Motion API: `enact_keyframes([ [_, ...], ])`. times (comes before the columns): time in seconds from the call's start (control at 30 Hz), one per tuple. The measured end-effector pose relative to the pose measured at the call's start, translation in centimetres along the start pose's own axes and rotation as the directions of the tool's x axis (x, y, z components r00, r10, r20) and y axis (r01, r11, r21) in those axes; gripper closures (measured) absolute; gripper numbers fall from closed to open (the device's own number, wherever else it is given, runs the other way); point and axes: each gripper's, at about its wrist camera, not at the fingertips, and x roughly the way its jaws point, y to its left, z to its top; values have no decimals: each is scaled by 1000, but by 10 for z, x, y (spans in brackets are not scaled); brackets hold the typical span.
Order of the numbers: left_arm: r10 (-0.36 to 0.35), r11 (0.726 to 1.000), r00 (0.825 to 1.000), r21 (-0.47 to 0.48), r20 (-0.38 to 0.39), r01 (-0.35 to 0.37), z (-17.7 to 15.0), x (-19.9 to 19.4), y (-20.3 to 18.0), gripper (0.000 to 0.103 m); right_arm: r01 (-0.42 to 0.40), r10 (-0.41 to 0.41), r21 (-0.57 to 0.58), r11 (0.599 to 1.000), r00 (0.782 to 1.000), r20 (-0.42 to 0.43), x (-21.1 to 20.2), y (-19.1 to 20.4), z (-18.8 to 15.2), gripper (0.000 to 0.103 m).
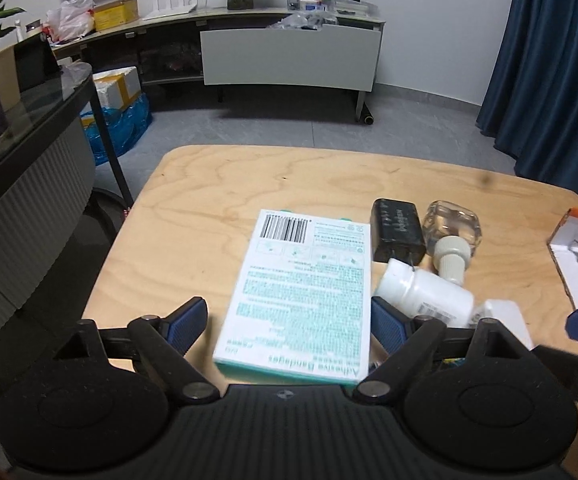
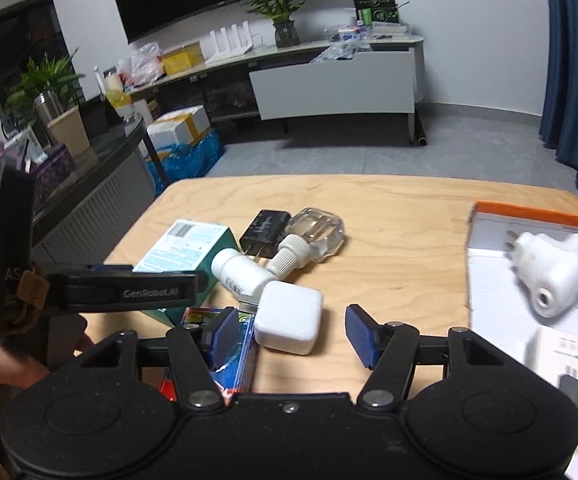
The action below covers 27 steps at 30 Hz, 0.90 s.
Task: Organize rigid objects
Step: 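Grasp the teal bandage box with the left gripper while the right grasps the white cube charger, then carry the bandage box and cube charger over the white box with both grippers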
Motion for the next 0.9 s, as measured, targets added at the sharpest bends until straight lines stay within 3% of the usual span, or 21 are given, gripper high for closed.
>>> enact_keyframes([
  [0.23, -8, 999, 1000, 52, 20, 7, 2, 12, -1, 15, -18, 19, 31, 999, 999, -50, 28, -1, 2, 31],
  [0.3, -5, 998, 999, 60, 40, 2, 3, 12, -2, 29, -15, 17, 35, 999, 998, -60, 35, -1, 2, 31],
  [0.47, -6, 999, 999, 54, 54, 3, 3, 11, -5, 32, -28, 32, 67, 997, 998, -54, 44, 1, 4, 36],
  [0.5, -2, 999, 999, 43, 52, 0, 2, 9, -4, 32, -19, 22, 56, 998, 999, -48, 43, 2, 3, 47],
  [0.53, -1, 1000, 998, 29, 57, 0, 2, 6, -2, 32, -9, 10, 48, 999, 999, -32, 41, 2, 3, 51],
  [0.9, 25, 1000, 993, 4, 111, -25, -11, -54, -4, 32, 19, -19, 11, 1000, 1000, 18, -1, 10, -5, 52],
])
